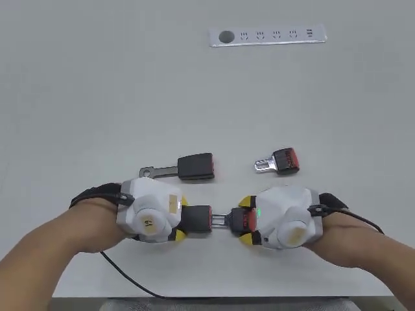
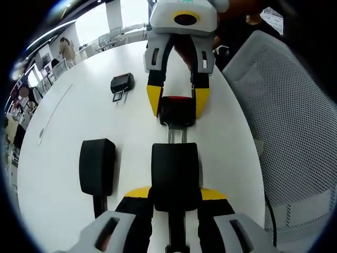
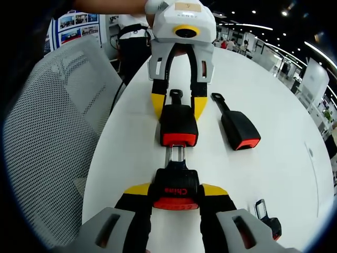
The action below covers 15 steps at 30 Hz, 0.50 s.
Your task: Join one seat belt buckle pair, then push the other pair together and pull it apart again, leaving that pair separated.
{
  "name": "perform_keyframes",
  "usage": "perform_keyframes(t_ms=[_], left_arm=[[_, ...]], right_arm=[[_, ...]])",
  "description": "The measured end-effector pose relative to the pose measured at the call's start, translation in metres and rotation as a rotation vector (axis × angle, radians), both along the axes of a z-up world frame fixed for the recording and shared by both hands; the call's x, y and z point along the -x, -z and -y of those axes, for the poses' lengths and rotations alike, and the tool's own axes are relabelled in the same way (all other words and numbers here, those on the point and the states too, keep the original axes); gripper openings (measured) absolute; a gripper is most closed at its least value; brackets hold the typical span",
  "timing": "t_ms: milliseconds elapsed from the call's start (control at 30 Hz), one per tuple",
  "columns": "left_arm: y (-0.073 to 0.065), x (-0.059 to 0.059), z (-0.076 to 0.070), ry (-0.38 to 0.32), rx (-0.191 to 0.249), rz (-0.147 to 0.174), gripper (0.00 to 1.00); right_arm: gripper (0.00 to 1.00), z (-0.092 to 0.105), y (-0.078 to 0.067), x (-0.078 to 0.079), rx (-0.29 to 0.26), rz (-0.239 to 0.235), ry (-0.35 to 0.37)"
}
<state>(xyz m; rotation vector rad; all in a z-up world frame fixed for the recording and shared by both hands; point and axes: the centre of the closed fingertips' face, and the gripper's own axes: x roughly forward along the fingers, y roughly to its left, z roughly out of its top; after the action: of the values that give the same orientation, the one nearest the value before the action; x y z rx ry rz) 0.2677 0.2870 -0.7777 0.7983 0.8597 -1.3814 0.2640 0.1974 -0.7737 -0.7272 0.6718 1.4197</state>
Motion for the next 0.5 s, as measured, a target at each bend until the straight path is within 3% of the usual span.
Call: perform_keyframes(t_ms=[500], left_arm=[[-0.001, 0.001, 0.001, 0.003, 0.003, 0.002, 0.33]], right_arm=[[0.31, -0.014, -0.001, -0.001, -0.002, 0.011, -0.026]])
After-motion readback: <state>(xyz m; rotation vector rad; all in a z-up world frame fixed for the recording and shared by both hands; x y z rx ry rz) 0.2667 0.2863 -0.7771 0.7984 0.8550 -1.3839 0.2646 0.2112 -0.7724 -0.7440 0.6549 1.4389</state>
